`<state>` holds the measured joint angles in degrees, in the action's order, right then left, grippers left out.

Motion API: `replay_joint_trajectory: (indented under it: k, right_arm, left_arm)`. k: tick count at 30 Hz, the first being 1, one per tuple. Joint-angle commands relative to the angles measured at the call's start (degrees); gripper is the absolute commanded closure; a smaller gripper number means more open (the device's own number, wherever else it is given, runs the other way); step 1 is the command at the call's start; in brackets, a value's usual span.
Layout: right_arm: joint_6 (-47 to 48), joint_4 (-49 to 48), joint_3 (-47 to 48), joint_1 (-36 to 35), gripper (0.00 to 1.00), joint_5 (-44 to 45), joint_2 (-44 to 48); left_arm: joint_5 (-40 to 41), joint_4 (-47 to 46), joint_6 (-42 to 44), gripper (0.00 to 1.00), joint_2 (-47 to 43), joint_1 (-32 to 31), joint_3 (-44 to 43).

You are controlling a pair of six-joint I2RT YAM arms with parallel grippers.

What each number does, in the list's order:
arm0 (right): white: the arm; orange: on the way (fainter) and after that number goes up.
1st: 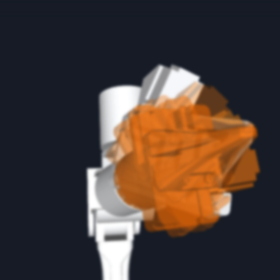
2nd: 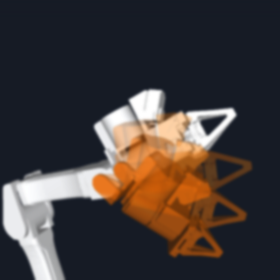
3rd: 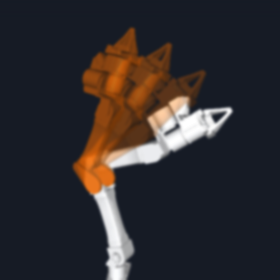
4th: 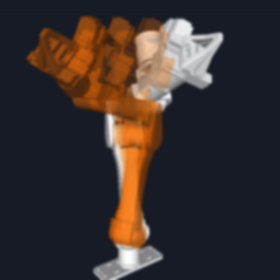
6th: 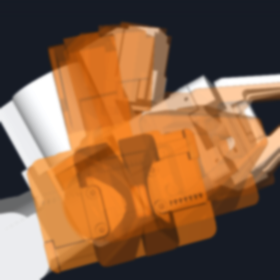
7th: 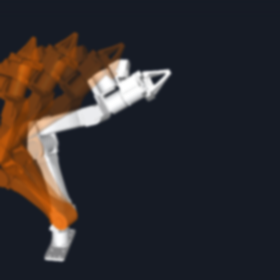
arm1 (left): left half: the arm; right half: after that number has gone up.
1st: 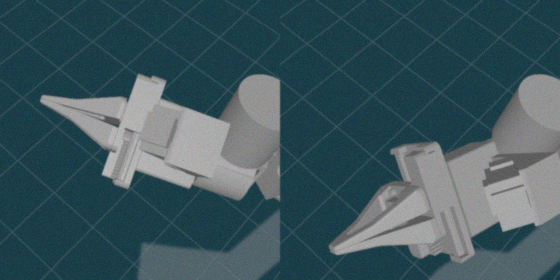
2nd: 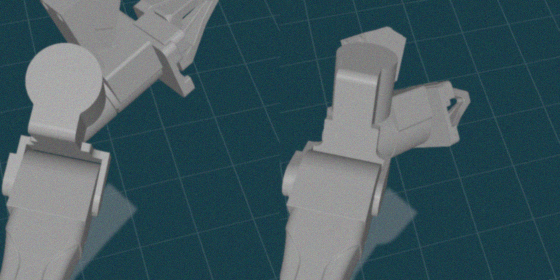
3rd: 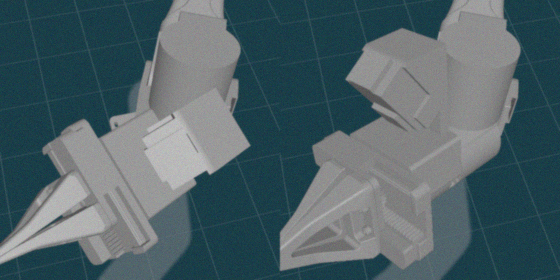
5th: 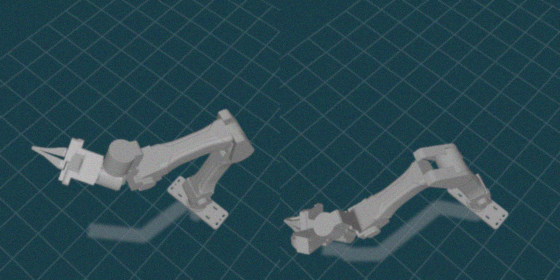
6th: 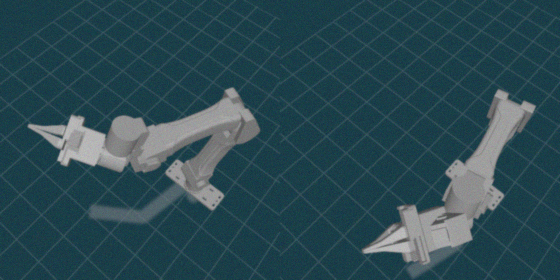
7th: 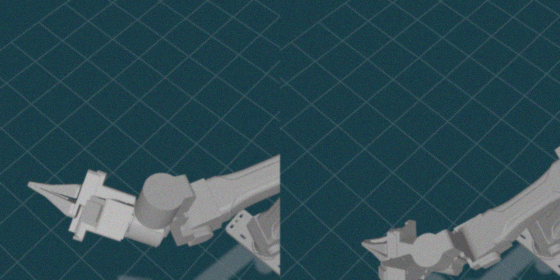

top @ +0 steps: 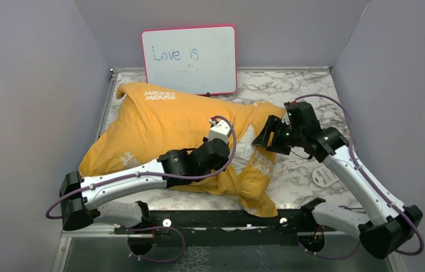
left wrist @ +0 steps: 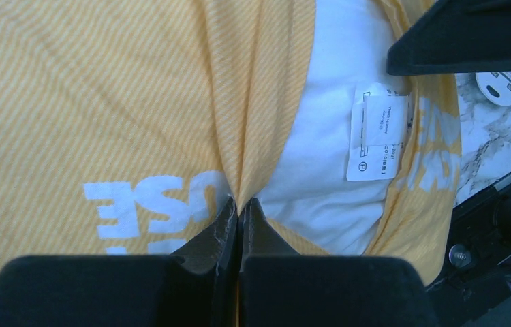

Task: Remove the pillowcase from the pillow
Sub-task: Remove the pillow from the pillowcase.

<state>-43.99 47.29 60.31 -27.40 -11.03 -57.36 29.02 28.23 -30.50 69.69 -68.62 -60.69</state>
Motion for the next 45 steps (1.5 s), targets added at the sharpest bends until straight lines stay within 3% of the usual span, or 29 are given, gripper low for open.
replay_joint_trajectory:
  k: [1, 3, 5, 6, 9, 12, 17, 20, 24, 27, 30, 36, 39, 44, 45]
  right_arm:
    - [6.6, 0.3, 1.1, 0.0, 0.37, 6.7, -6.5]
    - [6.5, 1.2, 1.2, 0.0, 0.52, 10.5, -7.8]
    - [6.1, 2.8, 1.3, -0.1, 0.90, 19.4, -7.5]
    - [4.8, 4.5, 1.5, 0.0, 0.98, 24.6, -6.9]
    - [3.2, 6.8, 0.1, 0.2, 0.99, 38.2, -3.5]
    - [4.0, 6.4, -2.0, 4.0, 0.99, 40.9, -1.6]
    - [5.5, -2.9, -11.8, 15.1, 0.99, 24.5, -2.4]
    - [4.3, -9.6, -18.9, 17.0, 0.99, 14.2, -5.6]
    - [7.4, -16.4, -22.3, 16.9, 0.99, -1.2, -5.6]
    - [10.2, -17.5, -22.1, 16.9, 0.99, -2.0, 0.0]
    - [15.1, -17.1, -19.1, 16.9, 0.99, -4.3, 2.4]
    - [20.9, -15.7, -16.6, 16.9, 0.99, -15.4, 1.1]
    - [21.6, -15.8, -16.6, 16.9, 0.99, -18.1, 2.3]
    - [22.5, -11.7, -13.3, 16.9, 0.98, -10.8, 3.1]
    - [22.6, -10.2, -12.3, 16.9, 0.98, -7.7, 3.0]
  left_arm:
    - [-1.7, -1.6, -1.9, 1.00, -1.9, 0.6, 2.3]
    - [-1.6, -1.4, -2.4, 1.00, -2.1, 0.7, 2.8]
    - [-0.2, -0.5, -3.5, 1.00, -2.7, 1.0, 3.6]
    - [1.2, 0.7, -4.3, 1.00, -3.0, 1.4, 3.8]
    - [3.3, 5.1, -5.9, 1.00, -4.2, 5.2, 4.1]
    - [1.8, 8.8, -6.1, 1.00, -7.4, 12.5, 5.2]
    - [1.4, 13.2, -3.3, 1.00, -16.1, 24.6, 7.6]
    - [-2.3, 12.7, -2.0, 1.00, -19.1, 27.8, 8.1]
    - [-18.2, 5.5, 3.6, 0.98, -19.0, 27.8, 9.3]
    - [-27.1, 0.9, 4.8, 0.46, -15.8, 27.8, 6.4]
    - [-31.0, -2.2, 6.3, 0.19, -11.6, 27.7, 0.9]
    - [-34.1, -2.9, 13.3, 0.02, 2.2, 24.8, -14.1]
    - [-33.0, 0.9, 18.1, 0.01, 12.0, 22.0, -21.8]
    - [-23.7, 11.7, 20.1, 0.02, 26.0, 19.8, -30.2]
    - [-22.3, 12.7, 19.9, 0.06, 27.6, 19.5, -30.2]
